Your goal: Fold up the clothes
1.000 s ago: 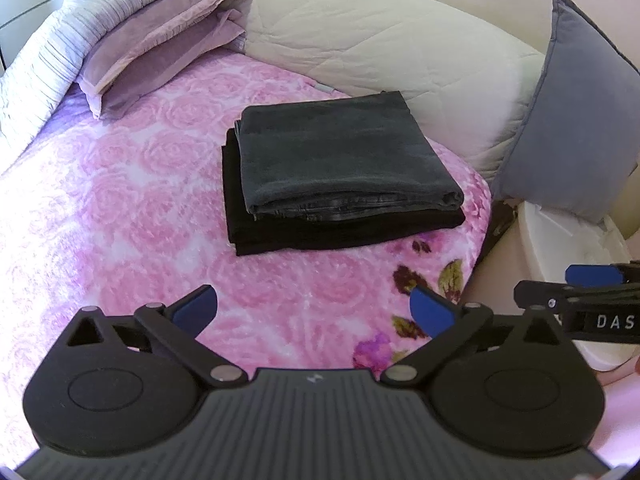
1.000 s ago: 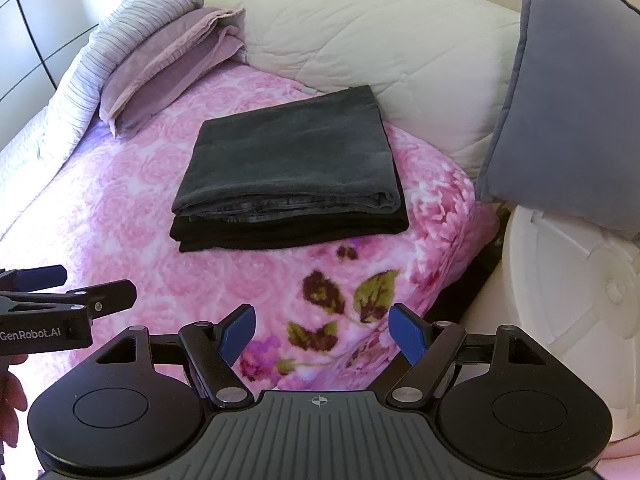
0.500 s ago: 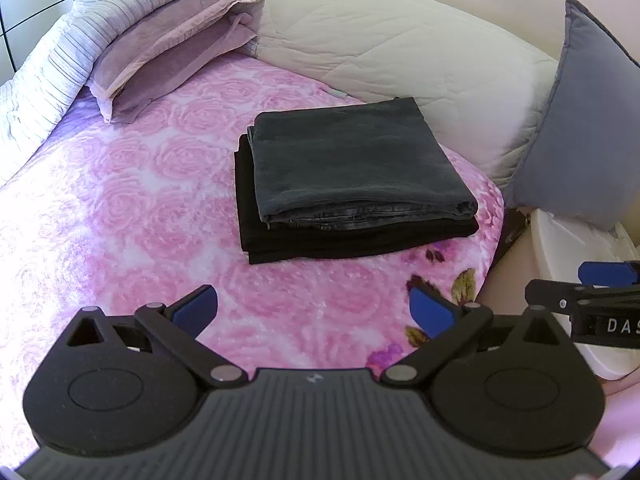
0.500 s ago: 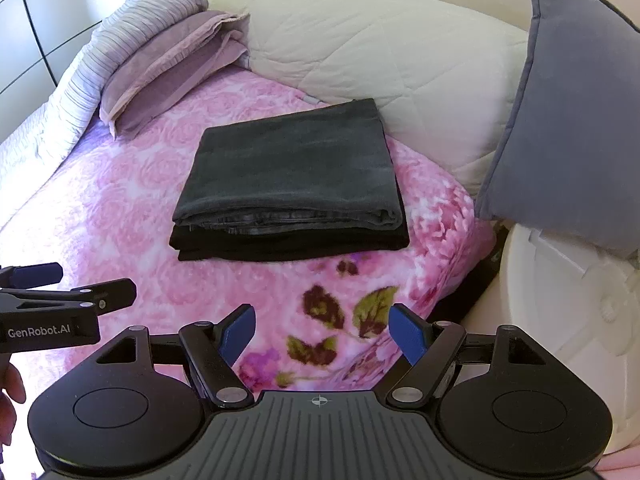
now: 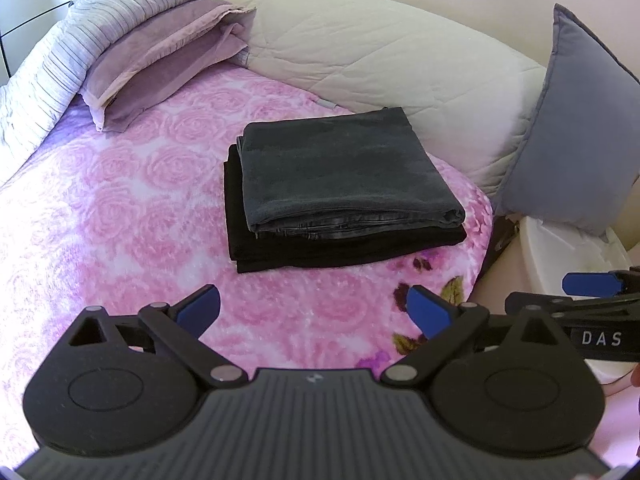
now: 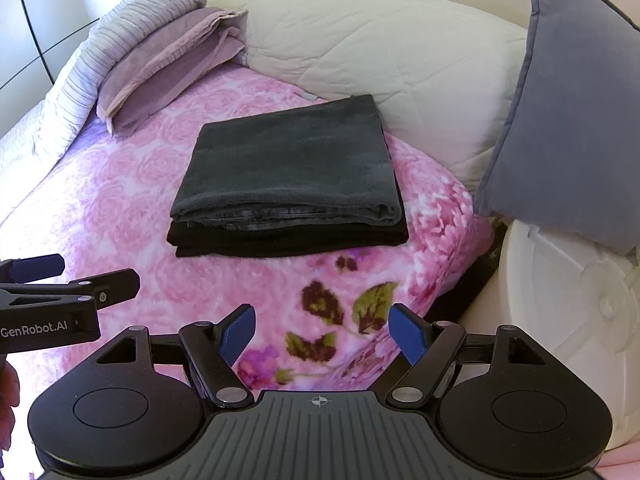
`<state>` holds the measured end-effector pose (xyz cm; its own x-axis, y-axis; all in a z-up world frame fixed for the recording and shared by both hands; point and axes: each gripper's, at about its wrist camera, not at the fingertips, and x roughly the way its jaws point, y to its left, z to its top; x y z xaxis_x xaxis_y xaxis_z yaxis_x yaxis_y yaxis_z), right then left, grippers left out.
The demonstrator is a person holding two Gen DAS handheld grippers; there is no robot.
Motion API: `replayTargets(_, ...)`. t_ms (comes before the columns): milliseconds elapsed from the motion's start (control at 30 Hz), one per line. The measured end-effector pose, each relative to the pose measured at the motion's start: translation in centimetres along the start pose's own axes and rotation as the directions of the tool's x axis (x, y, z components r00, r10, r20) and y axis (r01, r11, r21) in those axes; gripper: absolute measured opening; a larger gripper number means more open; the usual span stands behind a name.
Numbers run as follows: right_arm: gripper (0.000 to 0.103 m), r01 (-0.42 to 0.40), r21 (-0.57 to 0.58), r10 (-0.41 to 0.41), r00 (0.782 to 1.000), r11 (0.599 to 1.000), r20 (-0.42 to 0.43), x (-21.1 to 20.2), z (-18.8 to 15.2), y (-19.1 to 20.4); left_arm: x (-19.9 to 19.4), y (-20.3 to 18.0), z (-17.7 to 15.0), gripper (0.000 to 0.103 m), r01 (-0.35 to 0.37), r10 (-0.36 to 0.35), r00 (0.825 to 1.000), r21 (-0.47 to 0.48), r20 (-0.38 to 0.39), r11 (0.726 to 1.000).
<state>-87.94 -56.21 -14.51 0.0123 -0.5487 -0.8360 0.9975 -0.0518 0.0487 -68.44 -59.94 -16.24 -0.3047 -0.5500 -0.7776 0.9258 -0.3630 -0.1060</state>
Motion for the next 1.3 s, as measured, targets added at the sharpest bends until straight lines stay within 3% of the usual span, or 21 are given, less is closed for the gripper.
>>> replayTargets(467,0.077,-0.006,-0.019,0.006,1.0,1.0,-0.009,-0.4,-0.4,1.0,-1.0,0.4,-0.6,0.1,-0.027,0.027,1.0,0.025,-0.001,0.999)
replayTargets(800,0.077,-0.019,-0.042,0.018,0.999,0.999,-0.027,-1.5,-1.2,1.9,-2.3,1.0,-2.3,0.101,-0.047,0.046,0.998,-0.03,-0.035,0.998)
replayTargets(1300,0.077,-0.075,-0.09,0.073,0.997,0.993,-0.029,0.5,1.1,-1.6,-0.2,-2.3,0.1,0.101,-0.089,0.086,0.996,-0.085,-0.036,0.992)
